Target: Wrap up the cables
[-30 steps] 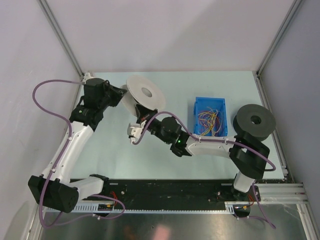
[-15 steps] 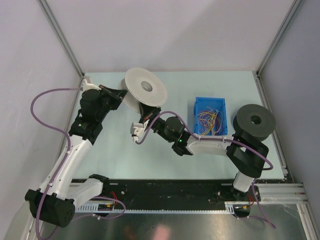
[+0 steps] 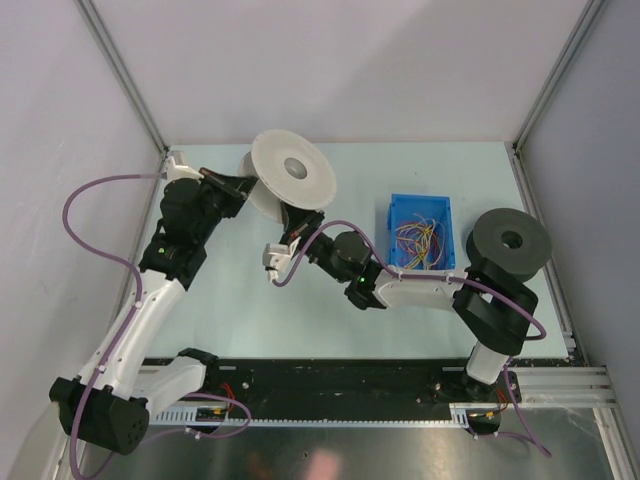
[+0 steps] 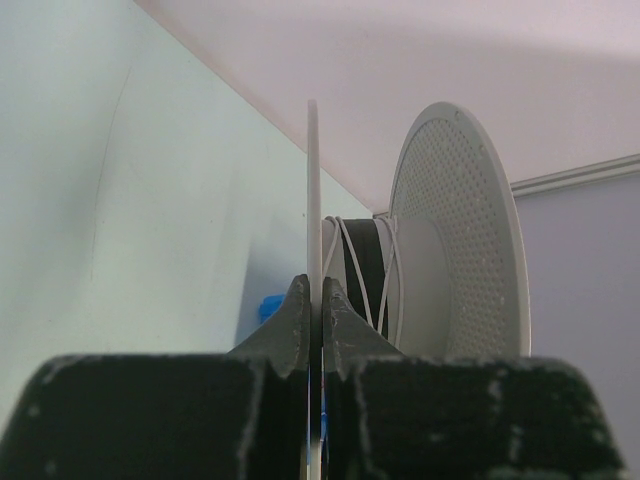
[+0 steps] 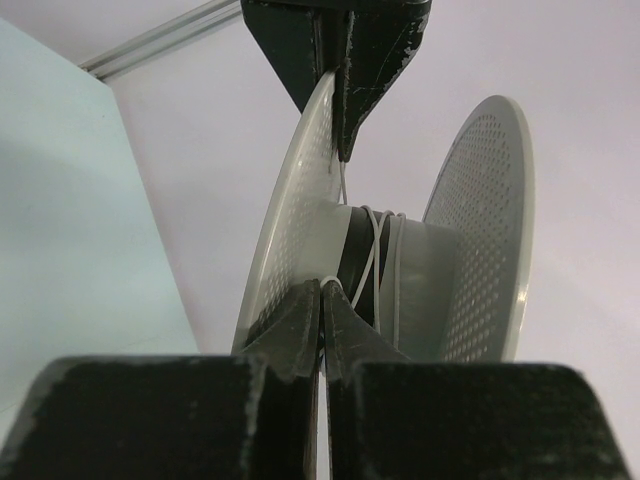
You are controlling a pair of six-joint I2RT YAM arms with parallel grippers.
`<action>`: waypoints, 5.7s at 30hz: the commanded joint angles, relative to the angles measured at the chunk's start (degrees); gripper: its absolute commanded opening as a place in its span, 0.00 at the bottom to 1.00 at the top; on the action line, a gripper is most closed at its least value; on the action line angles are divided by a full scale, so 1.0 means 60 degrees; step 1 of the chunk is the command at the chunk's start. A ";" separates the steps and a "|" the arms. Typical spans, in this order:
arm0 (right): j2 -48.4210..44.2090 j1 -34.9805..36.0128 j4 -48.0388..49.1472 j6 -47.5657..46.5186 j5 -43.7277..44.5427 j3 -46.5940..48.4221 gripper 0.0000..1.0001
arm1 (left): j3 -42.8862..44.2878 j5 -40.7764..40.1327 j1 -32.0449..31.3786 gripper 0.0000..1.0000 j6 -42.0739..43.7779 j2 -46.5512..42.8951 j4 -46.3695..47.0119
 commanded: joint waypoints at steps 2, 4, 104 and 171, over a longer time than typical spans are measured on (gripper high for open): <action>-0.0041 -0.0061 0.1337 -0.0313 -0.0502 0.0166 0.00 | -0.0135 0.1266 -0.0544 0.00 -0.0125 -0.0094 -0.0034; -0.0022 -0.0069 0.1370 -0.0339 -0.0559 0.0166 0.00 | -0.0149 0.1272 -0.0576 0.00 -0.0108 -0.0097 -0.0028; 0.8478 -0.4478 0.1354 -0.2689 -0.2916 0.6915 0.00 | 0.3964 0.5263 0.0678 0.00 0.0091 1.0929 0.5196; 0.8570 -0.4339 0.3131 -0.3387 -0.3695 0.4524 0.38 | 0.3289 0.3794 0.1735 0.53 -0.0638 1.1082 0.4100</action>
